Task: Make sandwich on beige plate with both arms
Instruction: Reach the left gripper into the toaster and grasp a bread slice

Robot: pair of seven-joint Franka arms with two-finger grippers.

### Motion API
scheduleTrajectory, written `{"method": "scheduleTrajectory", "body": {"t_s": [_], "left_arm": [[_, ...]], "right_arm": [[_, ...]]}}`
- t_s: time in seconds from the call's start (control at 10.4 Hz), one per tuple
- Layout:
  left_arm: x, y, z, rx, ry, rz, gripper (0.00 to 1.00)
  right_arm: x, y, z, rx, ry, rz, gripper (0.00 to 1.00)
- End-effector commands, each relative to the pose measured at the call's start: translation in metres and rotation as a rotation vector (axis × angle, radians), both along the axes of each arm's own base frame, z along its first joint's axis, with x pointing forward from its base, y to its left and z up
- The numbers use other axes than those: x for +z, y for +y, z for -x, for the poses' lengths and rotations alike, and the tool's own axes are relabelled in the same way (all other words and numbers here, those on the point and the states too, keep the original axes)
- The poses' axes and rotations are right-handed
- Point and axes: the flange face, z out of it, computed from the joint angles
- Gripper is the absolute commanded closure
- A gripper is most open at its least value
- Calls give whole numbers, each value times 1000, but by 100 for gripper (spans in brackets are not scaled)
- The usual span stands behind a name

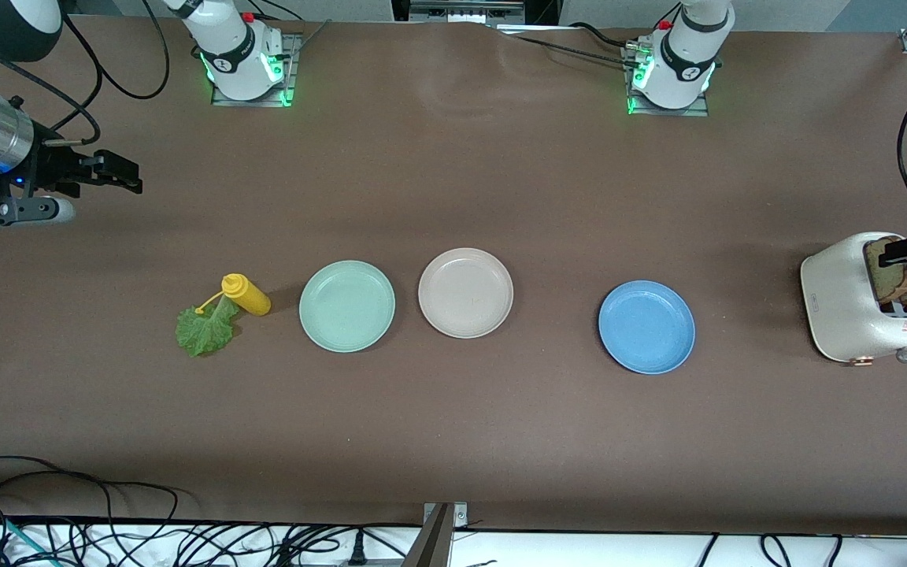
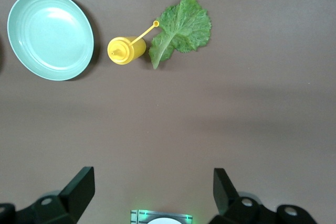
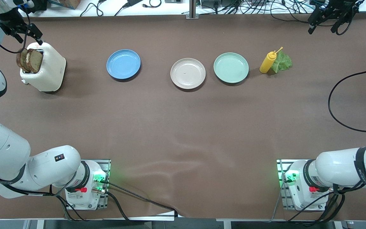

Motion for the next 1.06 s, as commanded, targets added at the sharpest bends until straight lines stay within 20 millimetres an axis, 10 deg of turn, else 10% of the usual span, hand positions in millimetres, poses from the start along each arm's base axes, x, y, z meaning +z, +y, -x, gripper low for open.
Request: {"method": "scheduleTrajectory", "body": {"t_s": [0.0, 0.67, 0.87, 0.96], "left_arm": [[-23, 13, 11, -23, -7, -19, 0], [-47, 22, 25, 19, 44, -30, 9], [-51, 28, 28, 8, 56, -29, 49], [-51, 28, 28, 7, 59, -32, 86]], "right_arm": [[-7, -5, -2, -9, 2, 16, 0], [-14, -7, -4, 0, 14, 14, 0], [-15, -7, -4, 1, 18, 13, 0], [-16, -10, -4, -3, 19, 13, 0]]}}
